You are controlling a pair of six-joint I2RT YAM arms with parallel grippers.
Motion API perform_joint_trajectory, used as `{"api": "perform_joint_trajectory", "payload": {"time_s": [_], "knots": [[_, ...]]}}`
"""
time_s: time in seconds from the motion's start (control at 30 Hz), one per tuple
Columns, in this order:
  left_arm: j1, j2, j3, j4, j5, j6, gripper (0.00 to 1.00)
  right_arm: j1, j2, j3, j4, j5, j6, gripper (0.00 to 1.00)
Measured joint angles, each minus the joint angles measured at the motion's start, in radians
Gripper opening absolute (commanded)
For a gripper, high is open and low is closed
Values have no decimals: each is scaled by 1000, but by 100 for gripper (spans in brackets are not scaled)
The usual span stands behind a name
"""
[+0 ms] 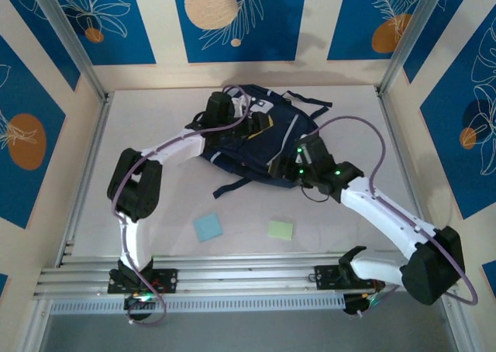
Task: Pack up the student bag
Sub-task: Zip the student bag at the top-center of the table.
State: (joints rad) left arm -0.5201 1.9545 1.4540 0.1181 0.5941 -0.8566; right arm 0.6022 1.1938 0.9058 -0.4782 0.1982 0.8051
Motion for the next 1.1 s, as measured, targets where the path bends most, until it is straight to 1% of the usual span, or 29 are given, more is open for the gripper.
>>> {"api": "perform_joint_trajectory", "payload": {"time_s": [0.17,0.27,0.4,0.6,0.73,0.77,0.83,0.9,1.0,1.07,1.1], "knots": [[76,-110,-168,2,-39,21,70,133,154,26,39,82,61,63],[117,-159,-250,-5,-78,35,71,171,261,91,45,111,86,63],[140,-179,-310,-37,-146,52,72,175,334,159,57,138,106,63],[140,-179,-390,-53,-203,24,73,175,342,167,66,171,134,64],[140,-158,-394,-48,-216,1,72,176,342,167,66,178,146,64],[140,-146,-389,-48,-220,-3,70,175,342,167,66,180,147,64],[140,-110,-365,-48,-226,-13,63,175,342,167,68,180,147,63],[140,-75,-340,-47,-230,-26,47,175,341,161,76,180,146,62],[140,-48,-317,-32,-227,-51,32,176,341,151,92,179,145,59],[140,-42,-307,-16,-225,-69,29,176,341,145,102,179,140,58],[140,-41,-302,-10,-225,-77,24,176,341,143,106,177,138,58]]}}
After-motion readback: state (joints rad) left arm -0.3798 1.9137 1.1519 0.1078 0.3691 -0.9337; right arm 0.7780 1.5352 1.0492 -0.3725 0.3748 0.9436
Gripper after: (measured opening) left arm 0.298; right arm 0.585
